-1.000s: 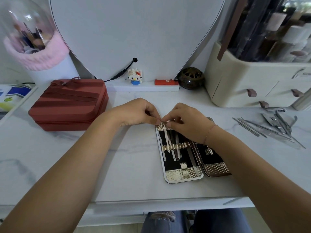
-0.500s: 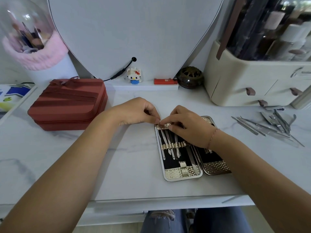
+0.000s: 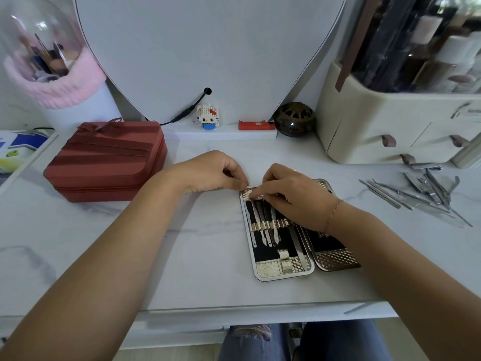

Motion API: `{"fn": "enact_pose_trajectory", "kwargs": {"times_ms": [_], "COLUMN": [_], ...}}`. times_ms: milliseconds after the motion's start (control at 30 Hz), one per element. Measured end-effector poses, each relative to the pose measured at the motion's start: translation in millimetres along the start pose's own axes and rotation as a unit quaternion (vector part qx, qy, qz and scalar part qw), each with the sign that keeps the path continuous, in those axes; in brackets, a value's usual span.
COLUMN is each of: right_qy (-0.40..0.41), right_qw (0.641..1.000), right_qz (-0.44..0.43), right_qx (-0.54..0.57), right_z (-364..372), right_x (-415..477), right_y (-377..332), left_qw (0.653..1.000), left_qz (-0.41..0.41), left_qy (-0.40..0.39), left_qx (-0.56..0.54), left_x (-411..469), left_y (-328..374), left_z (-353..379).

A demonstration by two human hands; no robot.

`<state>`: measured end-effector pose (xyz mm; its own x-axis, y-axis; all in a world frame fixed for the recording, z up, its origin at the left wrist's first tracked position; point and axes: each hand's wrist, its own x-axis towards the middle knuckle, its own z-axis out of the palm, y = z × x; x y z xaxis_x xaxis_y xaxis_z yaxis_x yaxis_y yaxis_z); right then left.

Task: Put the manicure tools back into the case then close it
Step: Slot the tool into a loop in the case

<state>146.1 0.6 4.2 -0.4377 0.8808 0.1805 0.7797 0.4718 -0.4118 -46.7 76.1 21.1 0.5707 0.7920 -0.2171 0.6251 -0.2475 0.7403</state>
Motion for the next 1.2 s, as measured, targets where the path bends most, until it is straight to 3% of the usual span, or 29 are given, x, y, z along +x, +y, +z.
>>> {"fn": "enact_pose_trajectory", "kwargs": {"times_ms": [233,333,467,633,1200], "right_qy": [0.017,0.099,0.186,0.171,0.01], "right_qw": [0.999,0.99,0.949,0.921,0.912], "right_qz": [0.015,0.095,0.254,0.348,0.41], "right_qx": [0.043,0.027,-0.026,-0.047,-0.02], "right_z": [-14,-35,-63,-70,-95], "right_x": [-14,-39,-85,-108,-84], "right_y": [3,28,78,104,102], "left_qw": [1.0,1.0,1.0,1.0,1.0], "left_qz": [0.005,0.008,0.02,0.012,0.009], "left_qy": [0.001,0.0,-0.002,0.001,0.002], "left_qx": [0.006,0.006,0.002,-0.005,-0.013], "left_x": [3,4,5,4,4], "left_y": [-1,-6,-7,-7,-6], "left_z": [1,0,1,1,1]}}
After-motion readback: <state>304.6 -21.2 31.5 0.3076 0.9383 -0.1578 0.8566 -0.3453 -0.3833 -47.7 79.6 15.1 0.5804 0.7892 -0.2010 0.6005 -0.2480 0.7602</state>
